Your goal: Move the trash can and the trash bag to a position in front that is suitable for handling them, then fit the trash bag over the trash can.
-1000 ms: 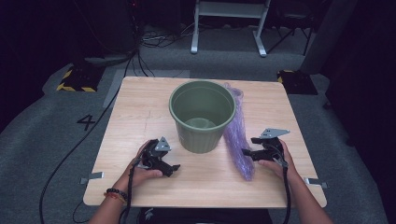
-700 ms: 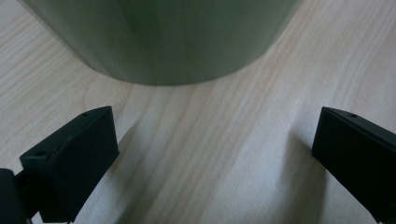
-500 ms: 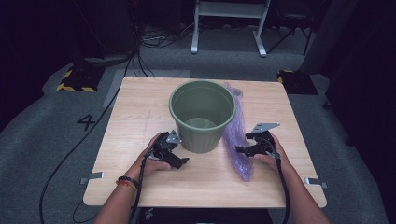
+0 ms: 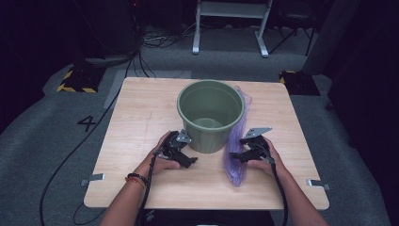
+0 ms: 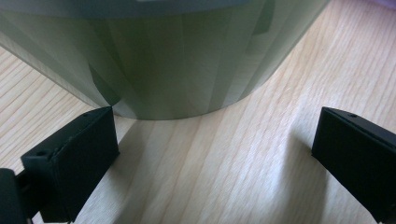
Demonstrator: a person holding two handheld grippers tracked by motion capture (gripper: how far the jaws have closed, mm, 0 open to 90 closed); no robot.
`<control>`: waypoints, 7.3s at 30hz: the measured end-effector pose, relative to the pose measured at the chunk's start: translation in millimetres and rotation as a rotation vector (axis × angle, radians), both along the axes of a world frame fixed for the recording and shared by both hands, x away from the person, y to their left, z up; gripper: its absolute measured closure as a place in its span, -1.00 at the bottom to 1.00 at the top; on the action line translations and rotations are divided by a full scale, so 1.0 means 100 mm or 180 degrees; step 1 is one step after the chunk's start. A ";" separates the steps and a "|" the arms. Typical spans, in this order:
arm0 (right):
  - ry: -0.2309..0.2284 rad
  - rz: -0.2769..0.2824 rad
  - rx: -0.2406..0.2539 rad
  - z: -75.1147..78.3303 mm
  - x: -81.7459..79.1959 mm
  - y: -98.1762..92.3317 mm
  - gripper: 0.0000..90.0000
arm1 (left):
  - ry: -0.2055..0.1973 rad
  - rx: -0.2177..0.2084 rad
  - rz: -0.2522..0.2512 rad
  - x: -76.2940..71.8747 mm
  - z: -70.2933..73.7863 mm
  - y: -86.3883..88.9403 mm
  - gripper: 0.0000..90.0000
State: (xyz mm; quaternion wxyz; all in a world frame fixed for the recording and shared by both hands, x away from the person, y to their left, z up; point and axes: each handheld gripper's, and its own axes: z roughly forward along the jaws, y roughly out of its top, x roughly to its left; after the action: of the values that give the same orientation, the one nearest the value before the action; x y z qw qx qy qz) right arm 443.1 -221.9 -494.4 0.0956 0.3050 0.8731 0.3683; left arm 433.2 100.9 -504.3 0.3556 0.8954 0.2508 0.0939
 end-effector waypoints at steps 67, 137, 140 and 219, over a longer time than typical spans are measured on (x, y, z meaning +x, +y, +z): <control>-0.0906 -0.0841 0.1034 0.52 -0.05 -0.65 0.97 | -0.0021 -0.0031 0.0222 -0.68 0.00 0.47 -0.92; -0.1993 -0.1001 0.1102 1.82 0.06 0.11 0.97 | -0.0994 -0.0739 0.0550 -0.62 1.47 0.81 -0.59; -0.2027 -0.1034 0.1077 1.80 0.06 0.19 0.97 | -0.1004 -0.0745 0.0449 -0.62 1.57 0.70 -0.58; -0.2015 -0.1065 0.0060 1.09 0.23 -0.24 -0.16 | -0.1435 -0.0055 0.0367 0.07 1.73 -0.38 0.99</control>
State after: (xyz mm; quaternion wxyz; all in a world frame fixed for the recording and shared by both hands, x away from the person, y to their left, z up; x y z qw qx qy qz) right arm 465.7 -245.7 -385.1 0.4174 0.3154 0.7348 0.4318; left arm 439.9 63.4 -330.8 0.4043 0.8330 0.2165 0.3096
